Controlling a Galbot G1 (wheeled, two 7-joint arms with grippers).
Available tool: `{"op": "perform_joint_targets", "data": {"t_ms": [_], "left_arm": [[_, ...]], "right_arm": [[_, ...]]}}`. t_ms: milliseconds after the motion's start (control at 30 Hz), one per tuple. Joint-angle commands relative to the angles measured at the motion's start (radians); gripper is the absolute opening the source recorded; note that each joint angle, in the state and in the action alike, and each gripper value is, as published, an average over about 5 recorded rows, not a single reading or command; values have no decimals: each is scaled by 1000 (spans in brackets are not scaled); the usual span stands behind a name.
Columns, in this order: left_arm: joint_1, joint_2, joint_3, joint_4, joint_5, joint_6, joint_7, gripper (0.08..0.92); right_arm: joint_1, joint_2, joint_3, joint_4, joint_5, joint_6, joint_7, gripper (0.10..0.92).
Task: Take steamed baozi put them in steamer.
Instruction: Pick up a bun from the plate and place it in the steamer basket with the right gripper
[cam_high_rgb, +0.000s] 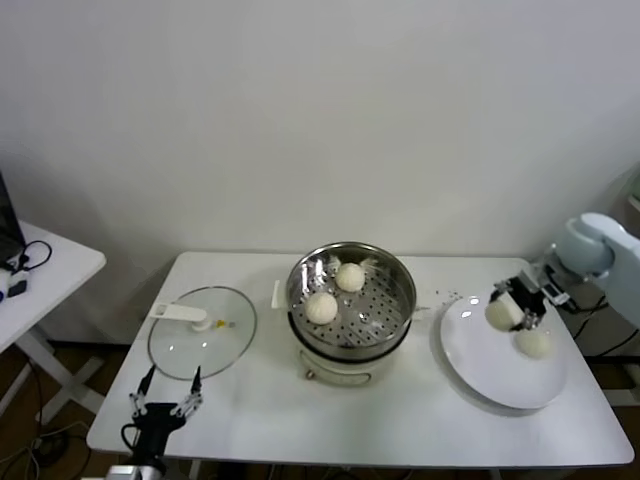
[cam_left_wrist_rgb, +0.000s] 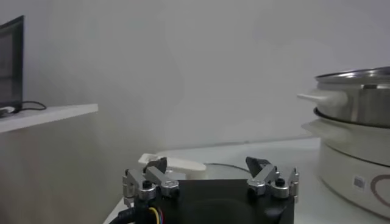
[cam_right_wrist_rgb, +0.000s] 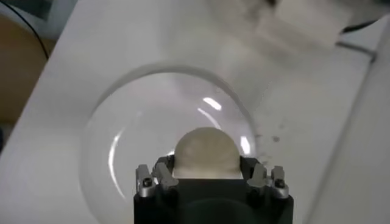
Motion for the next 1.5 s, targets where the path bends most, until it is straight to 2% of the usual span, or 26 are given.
{"op": "perform_joint_targets", "data": {"t_ms": [33, 300, 600, 967, 1500], "left_arm": [[-41, 19, 16, 23, 3, -3, 4, 823], [-45, 39, 25, 44, -8, -9, 7, 823], [-41, 42, 18, 43, -14, -7, 7, 823], [-39, 44, 13, 57, -17, -3, 5, 823], [-37, 52, 10, 81, -13, 6, 4, 823]], "right_arm": [[410, 108, -164, 191, -22, 91, -10, 696], [418, 294, -227, 314, -32, 55, -4, 696], [303, 471, -282, 313, -143, 87, 4, 696], [193, 518, -305, 292, -384, 268, 10, 697], [117, 511, -307, 309, -497, 365, 24, 704]]}}
